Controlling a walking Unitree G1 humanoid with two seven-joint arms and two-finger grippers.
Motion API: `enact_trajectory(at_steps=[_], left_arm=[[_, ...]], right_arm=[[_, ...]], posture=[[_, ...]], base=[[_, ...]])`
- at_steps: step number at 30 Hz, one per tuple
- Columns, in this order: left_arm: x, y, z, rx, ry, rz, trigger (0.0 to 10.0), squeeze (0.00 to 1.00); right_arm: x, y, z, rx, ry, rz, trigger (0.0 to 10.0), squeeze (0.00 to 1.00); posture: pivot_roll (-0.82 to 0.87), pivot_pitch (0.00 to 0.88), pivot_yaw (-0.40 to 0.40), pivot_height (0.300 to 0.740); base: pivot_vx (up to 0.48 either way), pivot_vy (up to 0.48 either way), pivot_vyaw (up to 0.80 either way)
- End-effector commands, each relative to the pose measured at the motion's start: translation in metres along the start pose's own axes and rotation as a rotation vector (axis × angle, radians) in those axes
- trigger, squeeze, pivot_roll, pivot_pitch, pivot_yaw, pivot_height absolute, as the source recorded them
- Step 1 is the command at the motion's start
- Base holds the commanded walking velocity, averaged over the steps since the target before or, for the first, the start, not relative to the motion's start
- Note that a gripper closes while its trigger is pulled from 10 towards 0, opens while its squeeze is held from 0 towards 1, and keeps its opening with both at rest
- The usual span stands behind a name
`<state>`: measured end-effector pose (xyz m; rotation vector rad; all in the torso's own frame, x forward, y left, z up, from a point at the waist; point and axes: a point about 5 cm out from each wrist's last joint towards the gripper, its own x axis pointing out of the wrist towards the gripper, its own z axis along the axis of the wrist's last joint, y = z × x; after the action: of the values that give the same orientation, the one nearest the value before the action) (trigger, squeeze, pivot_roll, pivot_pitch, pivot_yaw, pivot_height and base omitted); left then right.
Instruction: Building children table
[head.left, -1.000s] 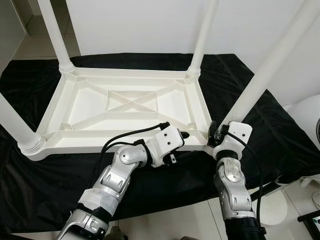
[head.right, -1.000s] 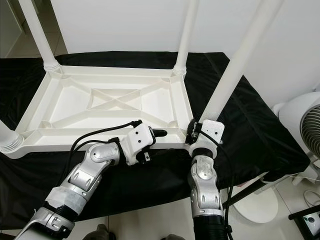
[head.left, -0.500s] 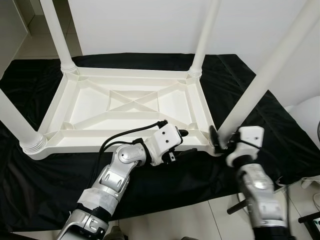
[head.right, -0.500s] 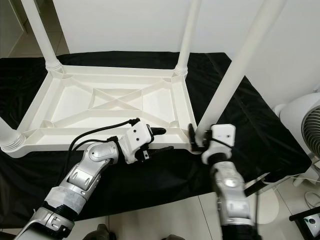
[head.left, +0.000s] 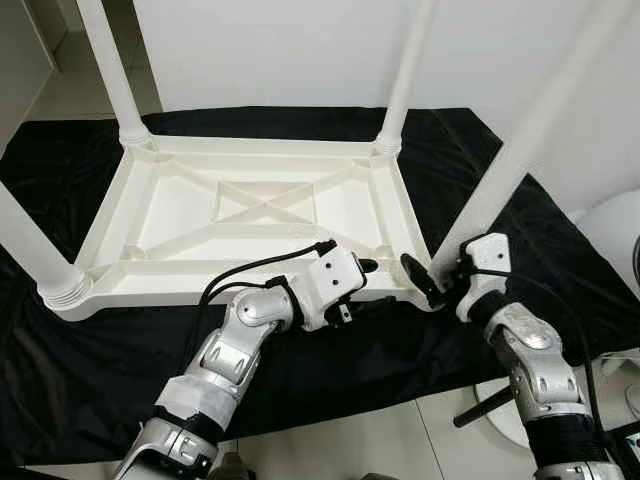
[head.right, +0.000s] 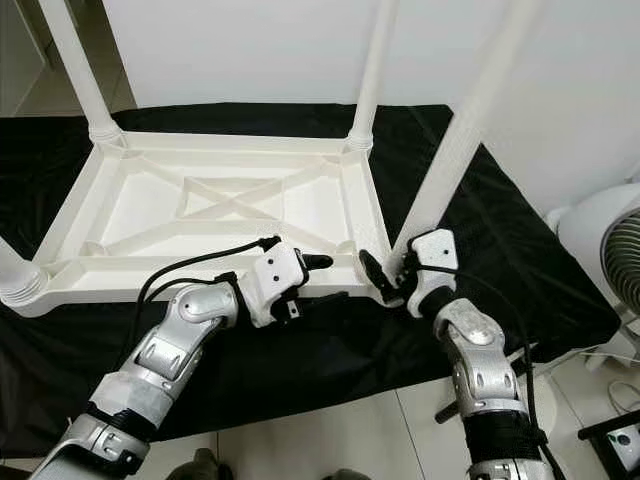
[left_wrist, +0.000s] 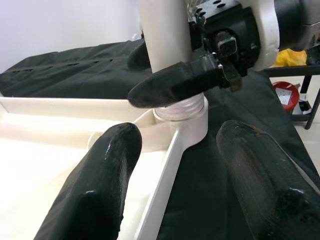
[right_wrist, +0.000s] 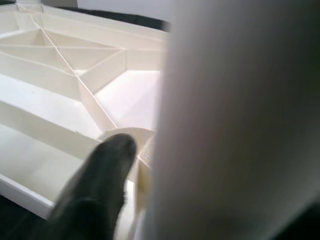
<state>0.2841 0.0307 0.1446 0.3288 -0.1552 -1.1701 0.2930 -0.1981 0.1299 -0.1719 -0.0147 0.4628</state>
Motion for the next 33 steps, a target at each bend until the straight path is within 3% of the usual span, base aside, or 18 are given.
enact_trajectory(at_steps=[1,10,11,15,22,27,33], left_arm=[[0.002,0.002,0.001,0.006,0.001,0.047,10.0,0.0],[0.002,0.004,0.003,0.007,-0.002,0.052,10.0,0.0],[0.002,0.004,0.003,0.007,-0.002,0.052,10.0,0.0],[0.001,0.003,0.002,0.006,0.001,0.05,10.0,0.0],[0.001,0.003,0.001,0.002,0.005,0.051,10.0,0.0],[0.001,0.002,0.001,-0.001,0.005,0.053,10.0,0.0],[0.0,0.002,0.0,-0.001,0.007,0.054,10.0,0.0]], right_arm=[[0.003,0.009,-0.007,0.019,0.028,0.058,0.0,0.0],[-0.006,0.006,-0.015,0.057,0.05,0.045,0.0,0.0],[-0.007,0.005,-0.014,0.048,0.048,0.024,10.0,0.0],[-0.009,0.004,-0.016,0.063,0.056,-0.023,10.0,0.0],[-0.009,-0.004,-0.016,0.097,0.065,-0.281,10.0,0.0],[-0.009,0.005,-0.014,0.171,0.053,-0.432,10.0,0.0],[-0.007,0.017,-0.011,0.196,0.051,-0.598,10.0,0.0]], posture=[[0.02,0.0,-0.027,0.74],[0.02,0.0,-0.022,0.74],[0.02,0.0,-0.022,0.74],[0.01,0.0,-0.022,0.74],[0.01,0.0,-0.024,0.74],[0.01,0.0,-0.026,0.74],[0.01,0.0,-0.026,0.74]], base=[[0.0,0.0,0.0],[0.0,0.0,0.0],[0.0,0.0,0.0],[0.0,0.0,0.0],[0.0,0.0,0.0],[0.0,0.0,0.0],[0.0,0.0,0.0]])
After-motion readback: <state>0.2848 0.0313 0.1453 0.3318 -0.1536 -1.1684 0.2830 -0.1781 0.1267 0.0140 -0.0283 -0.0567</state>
